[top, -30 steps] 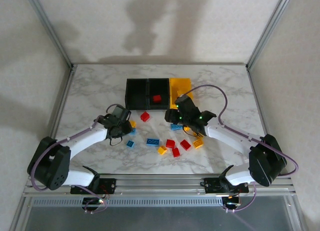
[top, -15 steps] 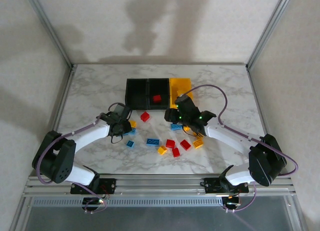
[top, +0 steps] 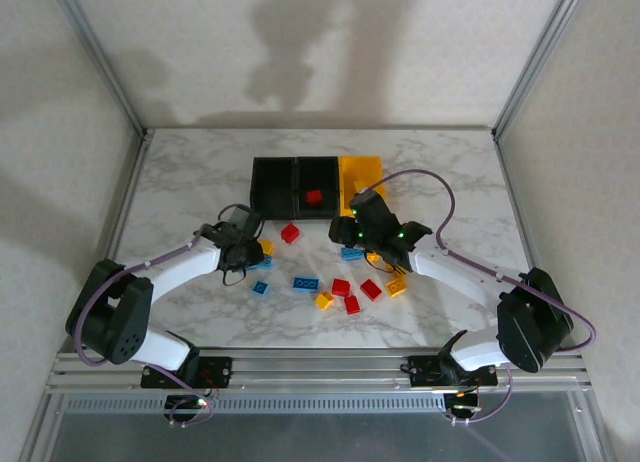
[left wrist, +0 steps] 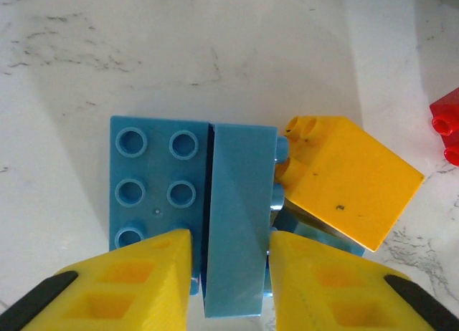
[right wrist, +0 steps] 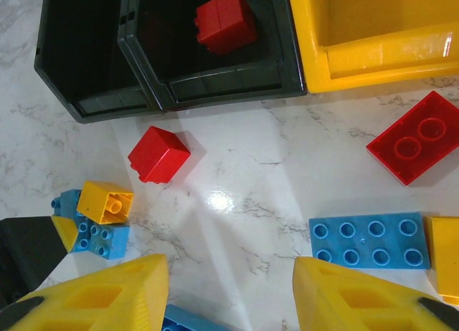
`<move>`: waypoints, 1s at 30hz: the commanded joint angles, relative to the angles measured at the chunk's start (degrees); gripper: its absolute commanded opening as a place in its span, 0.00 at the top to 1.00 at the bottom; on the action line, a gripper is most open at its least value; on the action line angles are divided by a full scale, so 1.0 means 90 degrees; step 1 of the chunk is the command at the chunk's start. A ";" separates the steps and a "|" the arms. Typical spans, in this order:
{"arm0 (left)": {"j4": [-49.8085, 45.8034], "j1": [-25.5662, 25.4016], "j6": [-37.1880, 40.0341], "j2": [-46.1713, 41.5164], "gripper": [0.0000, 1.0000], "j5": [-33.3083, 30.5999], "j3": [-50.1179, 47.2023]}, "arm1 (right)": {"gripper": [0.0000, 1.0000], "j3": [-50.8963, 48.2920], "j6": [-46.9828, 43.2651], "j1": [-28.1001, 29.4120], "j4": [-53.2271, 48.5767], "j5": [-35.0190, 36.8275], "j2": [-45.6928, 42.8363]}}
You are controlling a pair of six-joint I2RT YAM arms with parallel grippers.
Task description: Sort the legos into containers by color
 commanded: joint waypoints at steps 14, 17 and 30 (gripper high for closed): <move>-0.0303 -0.0043 0.0061 -0.0182 0.67 -0.0006 0.0281 | 0.52 -0.0182 0.0075 0.0077 0.0145 -0.0037 0.0085; -0.0286 -0.0087 0.0051 -0.0146 0.68 -0.0004 0.0304 | 0.52 -0.0191 0.0075 0.0079 0.0130 -0.0027 0.0076; -0.0315 -0.0257 0.0044 0.0203 0.68 -0.0198 0.0338 | 0.52 -0.0026 0.0047 0.0075 0.0034 -0.0074 0.0123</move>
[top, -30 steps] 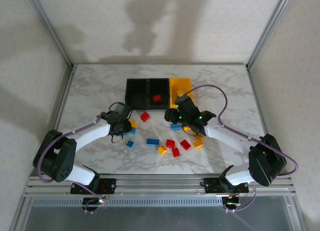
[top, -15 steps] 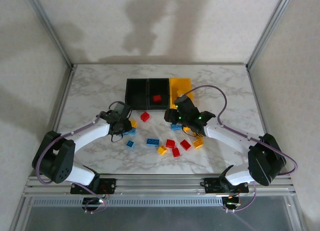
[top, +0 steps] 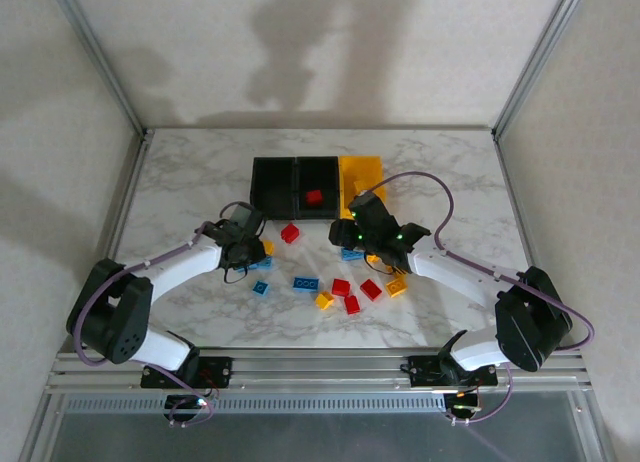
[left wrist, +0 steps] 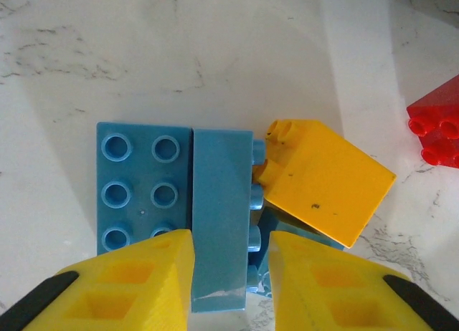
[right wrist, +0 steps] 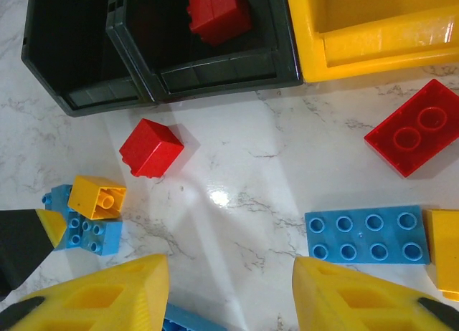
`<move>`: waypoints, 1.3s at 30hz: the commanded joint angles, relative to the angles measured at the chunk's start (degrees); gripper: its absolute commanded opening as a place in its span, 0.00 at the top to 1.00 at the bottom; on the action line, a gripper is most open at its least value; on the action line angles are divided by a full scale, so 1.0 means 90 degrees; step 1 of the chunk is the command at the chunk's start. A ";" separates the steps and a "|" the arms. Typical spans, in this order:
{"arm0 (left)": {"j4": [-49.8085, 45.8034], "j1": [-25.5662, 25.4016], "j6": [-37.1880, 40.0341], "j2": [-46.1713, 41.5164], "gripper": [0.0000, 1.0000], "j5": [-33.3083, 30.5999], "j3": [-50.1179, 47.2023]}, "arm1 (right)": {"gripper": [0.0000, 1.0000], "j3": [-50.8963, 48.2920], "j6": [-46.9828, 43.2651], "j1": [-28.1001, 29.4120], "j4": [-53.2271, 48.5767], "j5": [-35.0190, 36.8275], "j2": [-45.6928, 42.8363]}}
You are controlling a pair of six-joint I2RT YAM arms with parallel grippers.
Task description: Sort the legos into containers by color
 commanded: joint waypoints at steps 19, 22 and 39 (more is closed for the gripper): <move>-0.0196 -0.0280 0.0024 0.0672 0.65 -0.0381 0.0289 | 0.52 -0.0216 0.0092 0.0061 -0.0023 0.0147 -0.0359; -0.0230 -0.0300 0.0026 0.0784 0.68 -0.0405 0.0344 | 0.52 -0.0279 0.0095 0.0060 -0.0024 0.0172 -0.0404; -0.0448 -0.0329 0.0055 0.0495 0.76 -0.0439 0.0504 | 0.52 -0.0421 0.0164 0.0056 0.0060 0.0226 -0.0488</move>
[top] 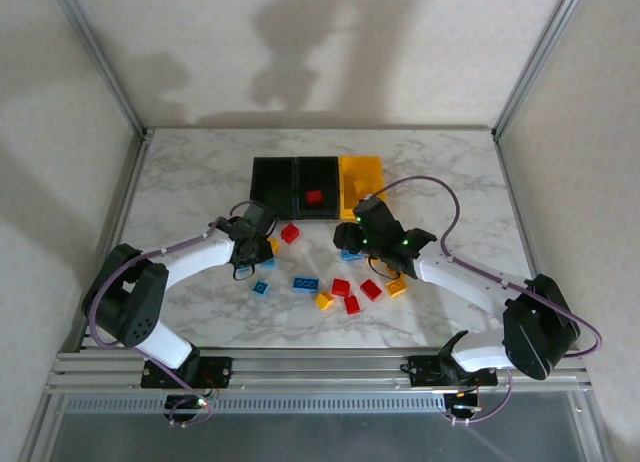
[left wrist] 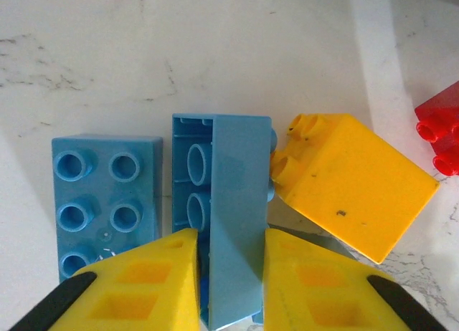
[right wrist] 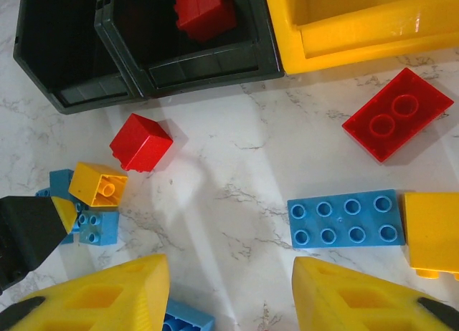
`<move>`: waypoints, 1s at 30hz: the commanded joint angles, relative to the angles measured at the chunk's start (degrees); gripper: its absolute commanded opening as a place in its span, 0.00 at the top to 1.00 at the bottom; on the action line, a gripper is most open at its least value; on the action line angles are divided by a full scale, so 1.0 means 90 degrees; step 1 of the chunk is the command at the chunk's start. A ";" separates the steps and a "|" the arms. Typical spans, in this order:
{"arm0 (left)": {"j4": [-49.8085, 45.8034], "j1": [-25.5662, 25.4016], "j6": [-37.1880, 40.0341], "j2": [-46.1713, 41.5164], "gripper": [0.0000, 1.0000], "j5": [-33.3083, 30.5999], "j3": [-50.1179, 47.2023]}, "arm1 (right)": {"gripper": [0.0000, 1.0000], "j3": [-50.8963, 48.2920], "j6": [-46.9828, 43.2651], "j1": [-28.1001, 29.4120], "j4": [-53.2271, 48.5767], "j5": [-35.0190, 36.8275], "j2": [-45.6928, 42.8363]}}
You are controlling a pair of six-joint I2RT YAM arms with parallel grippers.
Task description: Sort the legos into containers by color
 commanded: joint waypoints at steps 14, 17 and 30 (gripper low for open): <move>-0.0273 -0.0072 0.0027 -0.0370 0.77 -0.0092 -0.0024 | 0.52 -0.0111 0.0160 0.0060 0.0107 0.0094 -0.0079; -0.0273 -0.0067 0.0015 -0.0378 0.77 -0.0090 -0.0005 | 0.52 -0.0091 0.0149 0.0053 0.0105 0.0084 -0.0058; -0.0639 -0.0067 0.0112 -0.0767 0.78 -0.0321 0.0489 | 0.52 -0.0052 0.0150 0.0058 0.0101 0.0092 -0.0114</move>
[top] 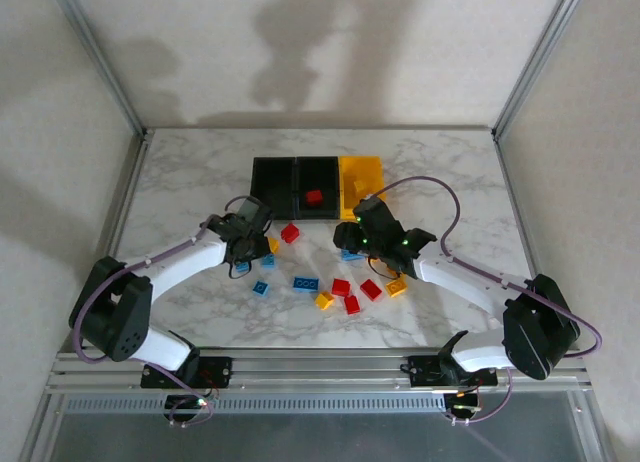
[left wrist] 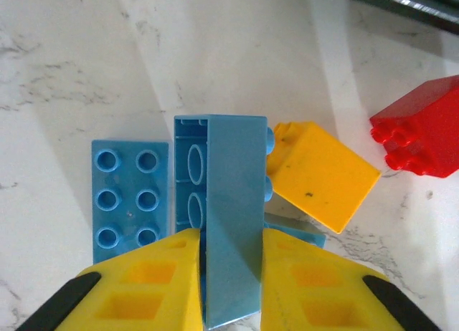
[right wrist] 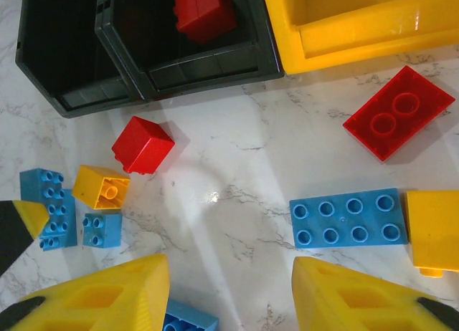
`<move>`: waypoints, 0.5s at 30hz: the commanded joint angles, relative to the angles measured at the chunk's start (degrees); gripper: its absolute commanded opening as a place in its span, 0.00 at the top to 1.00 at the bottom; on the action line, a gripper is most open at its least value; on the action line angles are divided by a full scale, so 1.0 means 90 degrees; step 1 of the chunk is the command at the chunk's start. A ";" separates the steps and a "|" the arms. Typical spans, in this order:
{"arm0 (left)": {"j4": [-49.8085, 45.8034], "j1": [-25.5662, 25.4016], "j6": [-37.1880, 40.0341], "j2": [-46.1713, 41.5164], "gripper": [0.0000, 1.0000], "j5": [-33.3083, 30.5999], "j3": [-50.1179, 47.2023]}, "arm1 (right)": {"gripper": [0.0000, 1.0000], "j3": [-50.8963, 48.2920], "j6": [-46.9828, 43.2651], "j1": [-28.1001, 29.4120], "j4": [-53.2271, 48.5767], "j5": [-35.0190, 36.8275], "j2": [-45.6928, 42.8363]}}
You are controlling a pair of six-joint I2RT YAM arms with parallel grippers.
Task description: Sort the legos into containers by color
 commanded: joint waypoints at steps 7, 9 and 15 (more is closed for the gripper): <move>-0.0418 -0.0065 0.0212 -0.0101 0.78 -0.0241 0.0799 | 0.52 -0.0121 0.0064 0.0058 0.0048 0.0121 -0.0264; -0.0432 -0.0055 0.0248 -0.0023 0.78 -0.0283 0.1012 | 0.52 -0.0120 0.0064 0.0053 0.0023 0.0132 -0.0334; -0.0405 0.0028 0.0394 0.0556 0.78 -0.0344 0.1781 | 0.52 -0.0169 0.0083 0.0060 0.0002 0.0151 -0.0492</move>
